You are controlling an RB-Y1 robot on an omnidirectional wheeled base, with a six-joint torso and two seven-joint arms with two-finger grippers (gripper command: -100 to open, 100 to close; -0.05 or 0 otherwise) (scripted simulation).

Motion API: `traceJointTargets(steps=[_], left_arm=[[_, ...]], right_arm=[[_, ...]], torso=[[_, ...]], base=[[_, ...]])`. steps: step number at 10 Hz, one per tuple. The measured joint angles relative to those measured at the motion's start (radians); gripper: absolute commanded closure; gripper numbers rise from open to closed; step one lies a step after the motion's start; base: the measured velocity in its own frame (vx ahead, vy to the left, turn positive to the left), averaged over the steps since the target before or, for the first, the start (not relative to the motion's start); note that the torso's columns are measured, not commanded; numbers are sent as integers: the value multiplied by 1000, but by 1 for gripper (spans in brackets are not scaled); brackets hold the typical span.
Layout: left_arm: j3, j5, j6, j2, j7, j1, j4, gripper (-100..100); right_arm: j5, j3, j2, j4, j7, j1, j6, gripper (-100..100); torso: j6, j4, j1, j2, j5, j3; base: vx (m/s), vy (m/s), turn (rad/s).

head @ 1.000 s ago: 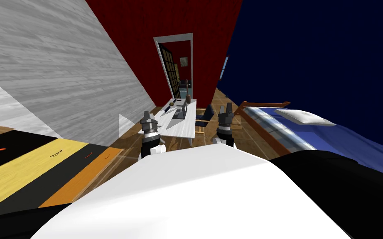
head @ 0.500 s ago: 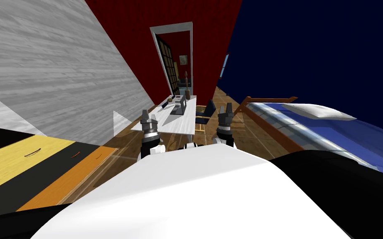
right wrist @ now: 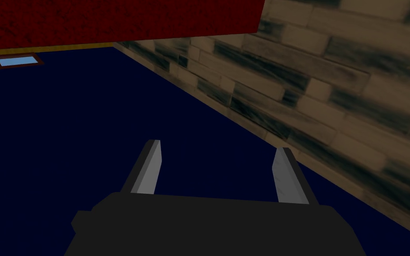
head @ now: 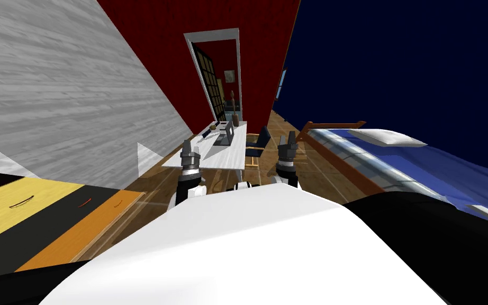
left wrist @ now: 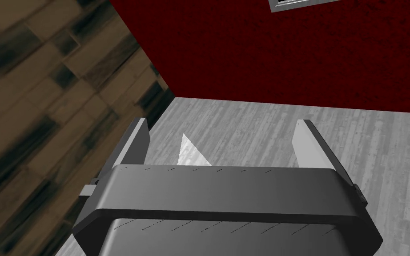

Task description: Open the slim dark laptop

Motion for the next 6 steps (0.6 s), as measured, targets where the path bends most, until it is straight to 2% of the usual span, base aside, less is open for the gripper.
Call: traceJointTargets(steps=[3,4,6], left_arm=[[35,10,30,62,2,-33,22,-100],[48,13,38,79,3,-45,34,-100],[91,24,69,123,6,-84,69,-100]], right_arm=[[0,0,0,0,0,0,0,0],[0,0,0,0,0,0,0,0],[0,0,0,0,0,0,0,0]], torso=[[0,0,1,0,0,0],[0,0,2,1,0,0],[0,0,-1,0,0,0]], base=[[-67,-78,-132],[-96,-126,-281],[-64,-136,-178]])
